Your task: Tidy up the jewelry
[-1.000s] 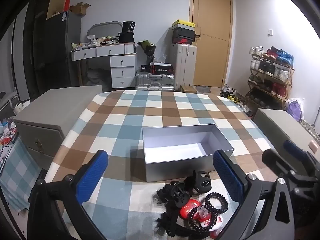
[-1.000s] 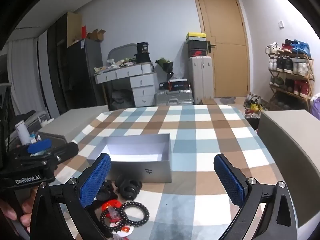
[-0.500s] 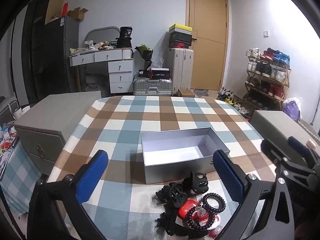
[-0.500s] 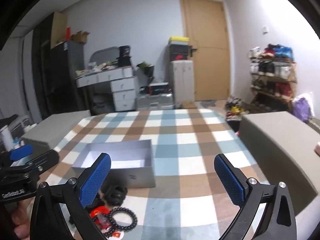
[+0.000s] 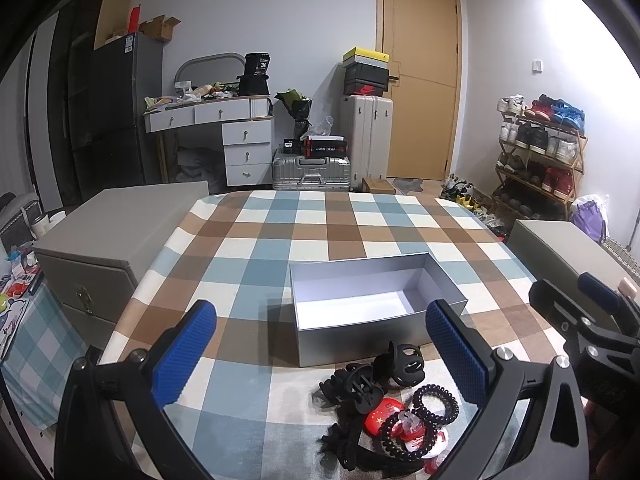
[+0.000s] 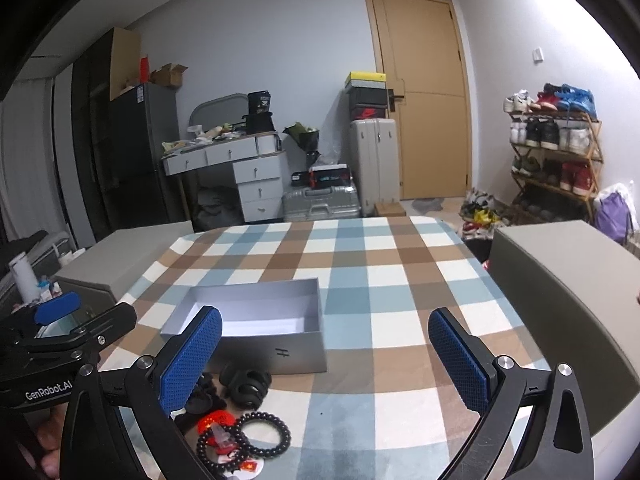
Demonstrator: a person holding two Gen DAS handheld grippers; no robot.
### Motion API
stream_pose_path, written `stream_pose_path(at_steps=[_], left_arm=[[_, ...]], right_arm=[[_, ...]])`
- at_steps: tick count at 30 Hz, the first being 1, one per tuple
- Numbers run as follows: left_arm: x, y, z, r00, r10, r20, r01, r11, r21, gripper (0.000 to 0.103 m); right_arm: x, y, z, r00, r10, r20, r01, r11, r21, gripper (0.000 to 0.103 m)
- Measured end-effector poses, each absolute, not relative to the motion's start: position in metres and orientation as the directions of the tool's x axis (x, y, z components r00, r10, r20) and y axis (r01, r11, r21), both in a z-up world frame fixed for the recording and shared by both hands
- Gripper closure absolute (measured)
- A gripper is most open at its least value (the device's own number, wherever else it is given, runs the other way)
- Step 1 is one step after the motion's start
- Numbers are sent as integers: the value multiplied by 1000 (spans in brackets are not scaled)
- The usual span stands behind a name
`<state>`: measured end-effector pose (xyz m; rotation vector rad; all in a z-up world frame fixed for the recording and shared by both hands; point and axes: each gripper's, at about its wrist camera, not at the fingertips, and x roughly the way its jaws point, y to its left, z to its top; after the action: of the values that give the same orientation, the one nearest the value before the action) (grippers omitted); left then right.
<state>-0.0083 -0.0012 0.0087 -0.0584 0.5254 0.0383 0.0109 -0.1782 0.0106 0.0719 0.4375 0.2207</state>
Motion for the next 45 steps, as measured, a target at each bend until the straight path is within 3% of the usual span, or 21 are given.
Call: stream_pose_path(at_steps=[45], left_arm=[[-8,-3,-3,850,18,-527,-39,999,-29,1]], right_arm=[[9,-181,7,865,246,-436,-212,969,126,0]])
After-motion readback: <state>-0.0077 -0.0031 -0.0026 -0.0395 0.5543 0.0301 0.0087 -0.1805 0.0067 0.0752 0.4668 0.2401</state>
